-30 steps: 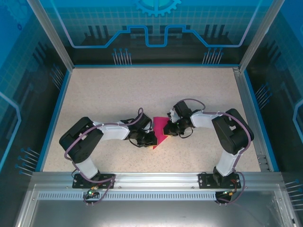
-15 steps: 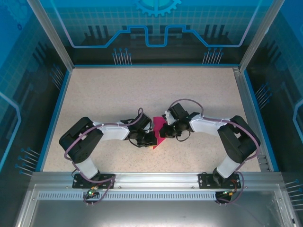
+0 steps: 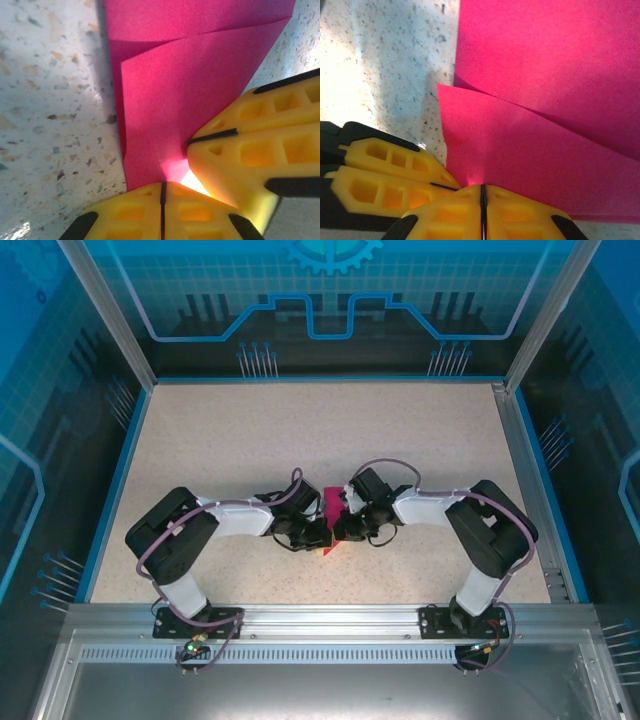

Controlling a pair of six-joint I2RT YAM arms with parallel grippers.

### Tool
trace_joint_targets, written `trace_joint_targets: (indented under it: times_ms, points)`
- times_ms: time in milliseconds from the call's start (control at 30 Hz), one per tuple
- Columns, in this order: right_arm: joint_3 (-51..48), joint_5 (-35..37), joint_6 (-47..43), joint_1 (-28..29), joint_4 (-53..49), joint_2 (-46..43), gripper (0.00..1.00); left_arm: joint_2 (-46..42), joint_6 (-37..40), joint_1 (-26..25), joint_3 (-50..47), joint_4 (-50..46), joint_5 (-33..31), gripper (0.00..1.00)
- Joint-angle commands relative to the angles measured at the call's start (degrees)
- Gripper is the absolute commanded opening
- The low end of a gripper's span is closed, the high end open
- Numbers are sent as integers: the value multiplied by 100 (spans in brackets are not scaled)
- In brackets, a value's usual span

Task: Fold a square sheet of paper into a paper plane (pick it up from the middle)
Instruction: Third fold the triangle at the center of the table.

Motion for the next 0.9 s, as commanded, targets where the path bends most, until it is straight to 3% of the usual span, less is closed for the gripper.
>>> trace_joint_targets:
  times_ms: [0, 267, 867]
  points:
    - [16, 310, 48, 90, -260, 162, 10, 428, 48, -6, -256, -353, -437, 10]
    - [-13, 868, 48, 25, -498, 360, 10, 421, 94, -7, -290, -438, -522, 9]
    - [-34, 161, -272, -1412, -7, 355, 11, 483, 186, -12, -388, -537, -701, 8]
